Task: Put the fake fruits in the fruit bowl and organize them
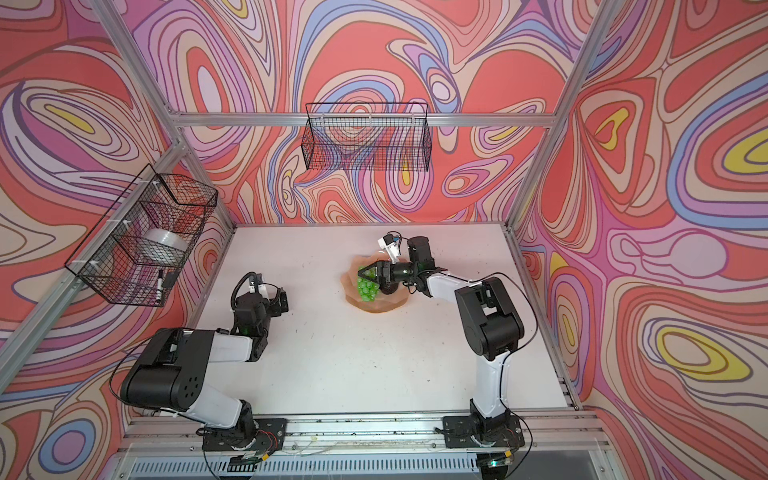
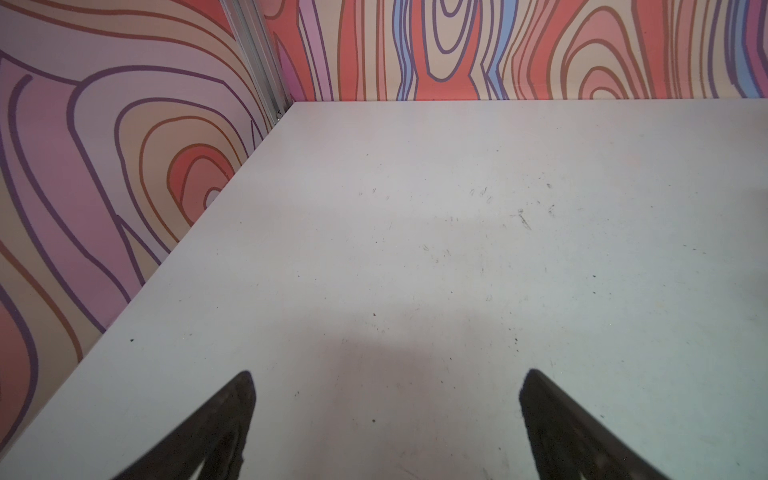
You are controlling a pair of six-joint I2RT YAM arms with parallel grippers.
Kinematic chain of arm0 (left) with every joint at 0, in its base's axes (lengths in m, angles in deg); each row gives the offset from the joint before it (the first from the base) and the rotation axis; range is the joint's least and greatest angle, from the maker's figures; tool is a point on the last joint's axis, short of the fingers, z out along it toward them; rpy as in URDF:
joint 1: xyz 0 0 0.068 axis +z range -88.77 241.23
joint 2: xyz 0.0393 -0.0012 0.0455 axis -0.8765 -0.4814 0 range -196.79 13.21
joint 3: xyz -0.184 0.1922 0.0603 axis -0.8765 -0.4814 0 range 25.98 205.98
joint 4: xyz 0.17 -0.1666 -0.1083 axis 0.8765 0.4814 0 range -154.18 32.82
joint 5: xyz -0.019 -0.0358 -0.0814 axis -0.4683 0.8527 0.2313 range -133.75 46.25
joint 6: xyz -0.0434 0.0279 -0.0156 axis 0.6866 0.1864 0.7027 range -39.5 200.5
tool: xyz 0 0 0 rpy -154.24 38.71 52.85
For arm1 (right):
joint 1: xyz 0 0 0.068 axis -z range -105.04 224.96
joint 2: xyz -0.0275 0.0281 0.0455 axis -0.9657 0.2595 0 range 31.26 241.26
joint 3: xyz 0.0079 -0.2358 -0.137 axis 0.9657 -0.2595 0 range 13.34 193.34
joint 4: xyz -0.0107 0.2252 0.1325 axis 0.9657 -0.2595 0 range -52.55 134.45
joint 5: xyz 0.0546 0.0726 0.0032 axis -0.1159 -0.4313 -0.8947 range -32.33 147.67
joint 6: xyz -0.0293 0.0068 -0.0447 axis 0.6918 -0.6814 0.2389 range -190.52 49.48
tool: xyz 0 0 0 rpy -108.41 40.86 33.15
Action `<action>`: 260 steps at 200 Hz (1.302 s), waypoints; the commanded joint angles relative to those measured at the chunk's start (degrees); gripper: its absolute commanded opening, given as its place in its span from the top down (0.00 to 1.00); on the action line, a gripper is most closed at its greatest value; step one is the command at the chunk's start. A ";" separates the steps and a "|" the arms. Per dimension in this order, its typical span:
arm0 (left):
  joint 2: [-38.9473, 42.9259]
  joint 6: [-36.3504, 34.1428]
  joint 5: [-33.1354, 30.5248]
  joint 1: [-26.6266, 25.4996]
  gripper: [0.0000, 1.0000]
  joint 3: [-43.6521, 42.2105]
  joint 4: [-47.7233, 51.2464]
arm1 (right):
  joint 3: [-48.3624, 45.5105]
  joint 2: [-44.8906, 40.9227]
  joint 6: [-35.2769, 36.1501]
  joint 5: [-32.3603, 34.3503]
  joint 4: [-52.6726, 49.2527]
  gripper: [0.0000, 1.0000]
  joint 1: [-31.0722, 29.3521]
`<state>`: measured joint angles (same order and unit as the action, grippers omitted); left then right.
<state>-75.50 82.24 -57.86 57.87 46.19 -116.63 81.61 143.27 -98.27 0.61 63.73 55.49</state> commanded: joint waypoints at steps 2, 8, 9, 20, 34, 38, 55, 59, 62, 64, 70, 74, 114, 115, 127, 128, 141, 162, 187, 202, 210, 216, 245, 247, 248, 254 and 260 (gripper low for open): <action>0.03 0.21 -0.08 0.28 0.00 0.64 -0.38 | -1.06 1.44 -7.66 -5.01 15.76 0.02 0.90; 0.07 0.20 0.00 0.28 0.00 0.69 -0.38 | -1.68 1.95 -10.37 -5.71 20.40 0.02 0.92; 0.05 0.24 -0.02 0.28 0.00 0.74 -0.38 | -1.80 2.01 -10.91 -5.88 20.81 0.02 0.92; 0.08 0.21 -0.01 0.28 0.00 0.76 -0.38 | -2.22 2.97 -14.97 -6.45 26.58 0.02 0.91; 0.04 0.28 -0.04 0.31 0.00 0.71 -0.38 | -0.72 4.17 -15.25 -5.94 24.50 0.02 0.94; 0.11 0.20 -0.04 0.28 0.00 0.66 -0.38 | -0.53 4.37 -15.00 -5.76 24.05 0.02 0.92; 0.06 0.24 -0.04 0.28 0.00 0.63 -0.37 | -0.94 4.70 -16.44 -5.43 26.29 0.02 1.09; 0.08 0.27 -0.04 0.28 0.00 0.66 -0.38 | -0.90 4.71 -17.01 -5.51 26.66 0.02 1.09; 0.03 0.28 -0.04 0.28 0.00 0.69 -0.38 | -0.80 4.75 -17.19 -5.82 26.68 0.02 1.09; 0.05 0.24 -0.02 0.28 0.00 0.64 -0.38 | -0.73 4.68 -17.26 -6.08 26.79 0.02 1.09; 0.05 0.27 -0.03 0.28 0.00 0.63 -0.38 | -0.66 4.64 -17.45 -6.90 27.80 0.02 1.09; 0.09 0.24 -0.04 0.28 0.00 0.71 -0.38 | -0.82 4.70 -18.34 -7.28 29.26 0.02 1.09; 0.07 0.21 0.01 0.28 0.00 0.71 -0.38 | -4.40 4.63 -26.11 -8.12 47.03 0.02 1.18; 0.09 0.20 -0.02 0.28 0.00 0.71 -0.38 | -4.34 4.72 -26.03 -8.01 46.65 0.02 1.18; 0.04 0.26 -0.04 0.28 0.00 0.68 -0.37 | -3.11 5.07 -23.89 -7.22 41.49 0.02 1.27; 0.03 0.23 -0.04 0.28 0.00 0.65 -0.37 | -3.13 5.02 -23.78 -7.07 41.33 0.02 1.27; 0.10 0.25 -0.04 0.28 0.00 0.70 -0.38 | -3.13 4.46 -22.71 -5.34 38.75 0.02 1.43; 0.05 0.22 -0.03 0.31 0.00 0.71 -0.38 | -1.04 -0.41 -10.37 -0.27 18.41 0.02 1.59; 0.11 0.26 -0.02 0.28 0.00 0.65 -0.38 | 5.17 -6.73 7.60 10.62 -9.71 0.02 1.53; 0.07 0.27 0.00 0.28 0.00 0.67 -0.38 | 8.06 -9.91 12.92 19.16 -20.69 0.02 1.53; 0.09 0.22 -0.04 0.21 0.00 0.69 -0.38 | 7.94 -12.71 15.69 22.53 -23.75 0.02 1.62; 0.06 0.20 -0.04 0.28 0.00 0.63 -0.38 | 6.95 -14.85 16.72 25.49 -24.95 0.02 1.59; 0.08 0.28 -0.04 0.28 0.00 0.65 -0.40 | -0.22 -25.39 19.04 43.84 -30.47 0.02 2.84; 0.04 0.24 -0.02 0.28 0.00 0.65 -0.38 | -1.05 -25.91 19.04 44.75 -30.48 0.02 3.02; 0.08 0.26 -0.03 0.28 0.00 0.68 -0.38 | -1.48 -26.24 19.05 45.19 -30.46 0.02 3.11; 0.05 0.24 0.04 0.28 0.00 0.67 -0.38 | -4.28 -29.10 18.98 47.87 -29.84 0.02 3.80; 0.11 0.20 0.04 0.28 0.00 0.66 -0.38 | -7.69 -31.62 18.56 50.59 -28.39 0.02 4.60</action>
<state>-75.48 82.24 -57.84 57.87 46.19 -116.63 82.95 117.82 -83.95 32.94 42.73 57.57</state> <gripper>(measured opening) 0.996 0.983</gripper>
